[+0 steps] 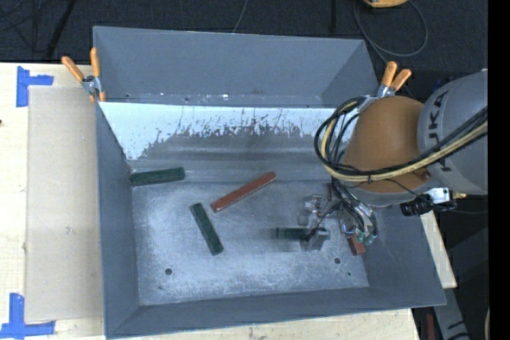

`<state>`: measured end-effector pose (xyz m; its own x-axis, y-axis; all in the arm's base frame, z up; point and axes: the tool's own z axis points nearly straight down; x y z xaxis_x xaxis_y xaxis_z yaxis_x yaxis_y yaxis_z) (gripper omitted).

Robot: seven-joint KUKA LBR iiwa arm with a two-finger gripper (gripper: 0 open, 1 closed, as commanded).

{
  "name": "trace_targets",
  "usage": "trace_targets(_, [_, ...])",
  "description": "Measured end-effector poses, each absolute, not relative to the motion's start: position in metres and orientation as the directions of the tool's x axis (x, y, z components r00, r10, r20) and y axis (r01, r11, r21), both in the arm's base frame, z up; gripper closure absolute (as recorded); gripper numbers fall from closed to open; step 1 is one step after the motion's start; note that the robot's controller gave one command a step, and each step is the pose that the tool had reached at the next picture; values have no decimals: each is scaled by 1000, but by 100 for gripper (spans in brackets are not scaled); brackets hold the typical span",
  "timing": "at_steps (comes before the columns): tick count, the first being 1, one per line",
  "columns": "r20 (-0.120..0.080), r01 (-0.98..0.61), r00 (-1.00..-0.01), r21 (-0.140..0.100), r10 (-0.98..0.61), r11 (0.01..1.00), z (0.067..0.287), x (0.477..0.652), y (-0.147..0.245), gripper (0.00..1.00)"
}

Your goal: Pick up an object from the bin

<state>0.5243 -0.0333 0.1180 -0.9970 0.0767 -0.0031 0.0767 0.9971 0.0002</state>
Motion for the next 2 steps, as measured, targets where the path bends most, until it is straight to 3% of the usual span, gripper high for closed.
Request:
trace_targets(1, [-2, 75, -997, 0, 75, 997, 131, 525, -33, 100])
trace_targets(2, [-7, 72, -997, 0, 72, 997, 199, 527, -34, 100])
